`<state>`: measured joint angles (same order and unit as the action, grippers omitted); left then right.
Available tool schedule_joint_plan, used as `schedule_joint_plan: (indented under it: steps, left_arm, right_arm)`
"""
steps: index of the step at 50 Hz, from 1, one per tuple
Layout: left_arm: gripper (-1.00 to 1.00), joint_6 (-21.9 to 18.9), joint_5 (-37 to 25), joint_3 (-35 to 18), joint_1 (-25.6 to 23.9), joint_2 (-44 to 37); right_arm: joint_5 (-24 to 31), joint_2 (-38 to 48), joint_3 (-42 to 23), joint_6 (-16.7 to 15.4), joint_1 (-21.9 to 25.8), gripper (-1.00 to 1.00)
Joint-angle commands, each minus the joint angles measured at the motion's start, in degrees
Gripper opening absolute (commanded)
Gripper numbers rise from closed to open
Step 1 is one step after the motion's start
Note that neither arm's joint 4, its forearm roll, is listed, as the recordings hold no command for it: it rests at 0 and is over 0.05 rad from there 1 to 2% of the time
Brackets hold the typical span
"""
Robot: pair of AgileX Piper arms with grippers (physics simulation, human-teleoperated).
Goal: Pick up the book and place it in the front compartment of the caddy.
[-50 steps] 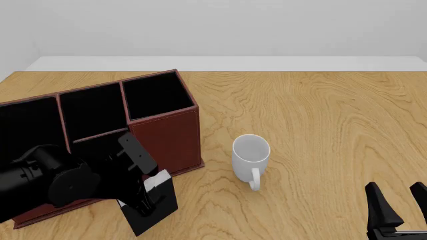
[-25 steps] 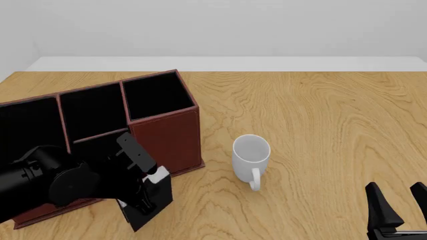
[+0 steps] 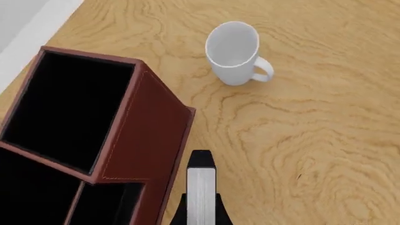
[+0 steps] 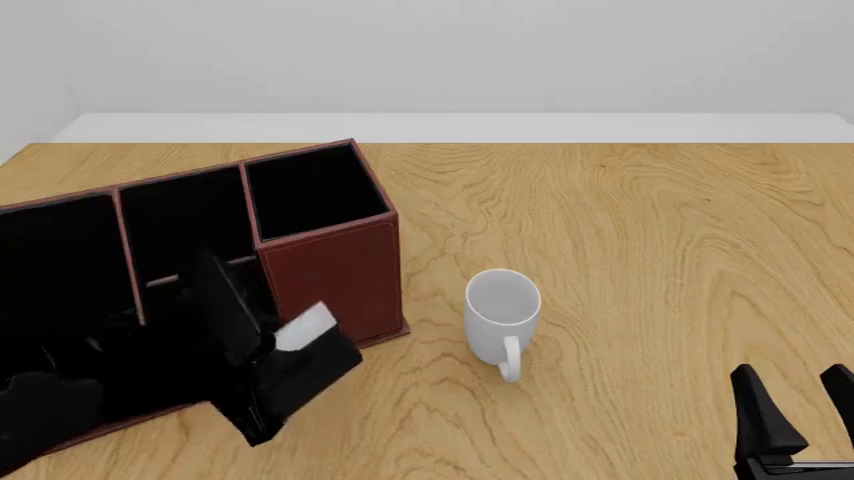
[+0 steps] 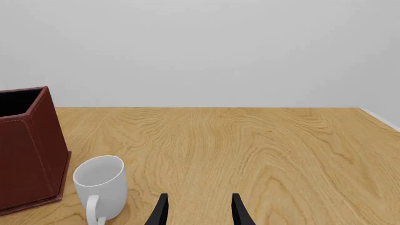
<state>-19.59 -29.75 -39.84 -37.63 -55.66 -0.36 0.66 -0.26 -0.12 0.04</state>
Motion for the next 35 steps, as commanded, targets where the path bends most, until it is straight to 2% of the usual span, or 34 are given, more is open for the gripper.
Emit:
schedule_joint_plan:
  steps: [1,2,5,9,12,13,15,18,23,29,32,34,35]
  left_arm:
    - [-1.00,-2.5,-1.2,-1.5,-5.9,10.5]
    - [-1.00,-2.6,-1.7,-2.0,-7.8,13.1]
    - [-1.00,-2.2,-2.5,-2.9,-8.6,14.4]
    - [-1.00,-5.0,-2.7,-3.0,-10.0,18.3]
    - [-1.00,-3.3,-4.4,-5.1,-10.3,18.4]
    - [-1.00,-4.9,-4.2,-5.0,-11.0,19.9]
    - [-1.00,-5.4,-5.3,-5.3,-10.3,19.3]
    - [-1.00,-10.0,-4.5,-4.7,-9.4,21.9]
    - [-1.00,-10.2,-6.1,-5.2,-10.7,23.1]
    - [-1.00,-14.7,-5.6,-3.7,-10.5,26.2]
    - [-1.00,-18.1,-4.7,-2.9,-9.3,28.5]
    - [-1.00,-18.7,-4.6,-2.6,-7.9,28.4]
    - [-1.00,-20.7,-4.0,-1.6,-6.9,29.3]
  right_arm:
    - [0.0,0.0,0.0,0.0,0.0,1.00]
    - [0.0,0.0,0.0,0.0,0.0,1.00]
    - [0.0,0.0,0.0,0.0,0.0,1.00]
    - [0.0,0.0,0.0,0.0,0.0,1.00]
    - [0.0,0.0,0.0,0.0,0.0,1.00]
    - [0.0,0.0,0.0,0.0,0.0,1.00]
    - [0.0,0.0,0.0,0.0,0.0,1.00]
    - [0.0,0.0,0.0,0.0,0.0,1.00]
    - [0.0,0.0,0.0,0.0,0.0,1.00]
    - [0.0,0.0,0.0,0.0,0.0,1.00]
    - [0.0,0.0,0.0,0.0,0.0,1.00]
    - [0.0,0.0,0.0,0.0,0.0,1.00]
    - [0.0,0.0,0.0,0.0,0.0,1.00]
